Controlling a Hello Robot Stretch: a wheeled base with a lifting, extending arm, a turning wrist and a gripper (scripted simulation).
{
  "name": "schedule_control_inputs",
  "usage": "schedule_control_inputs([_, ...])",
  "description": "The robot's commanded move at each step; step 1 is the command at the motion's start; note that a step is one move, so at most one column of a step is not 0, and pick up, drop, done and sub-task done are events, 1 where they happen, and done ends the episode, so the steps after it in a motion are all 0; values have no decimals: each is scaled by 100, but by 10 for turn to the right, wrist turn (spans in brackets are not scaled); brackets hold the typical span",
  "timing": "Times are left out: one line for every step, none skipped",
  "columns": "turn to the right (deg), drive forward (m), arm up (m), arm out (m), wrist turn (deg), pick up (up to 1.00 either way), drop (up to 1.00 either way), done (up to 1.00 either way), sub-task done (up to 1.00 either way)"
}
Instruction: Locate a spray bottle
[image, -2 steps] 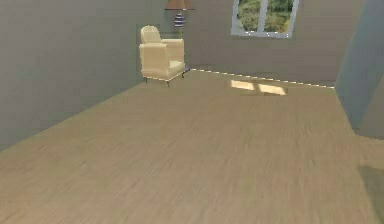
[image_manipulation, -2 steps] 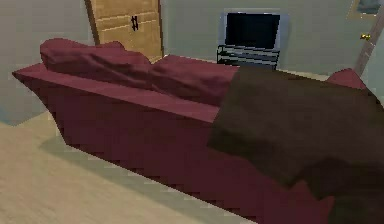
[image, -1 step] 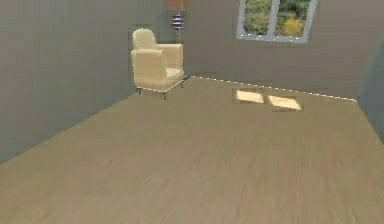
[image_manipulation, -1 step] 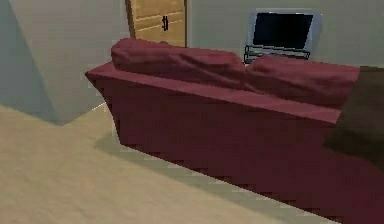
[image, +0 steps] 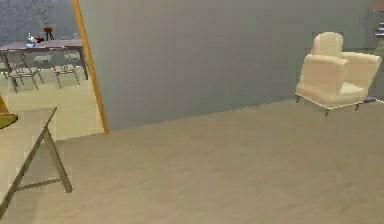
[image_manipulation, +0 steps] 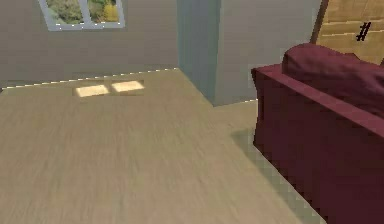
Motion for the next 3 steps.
schedule_control_inputs([-180, 0, 0, 0, 0, 0, 0, 0, 0])
schedule_control_inputs([0, 100, 0, 0, 0, 0, 0, 0, 0])
schedule_control_inputs([-30, 0, 0, 0, 0, 0, 0, 0, 0])
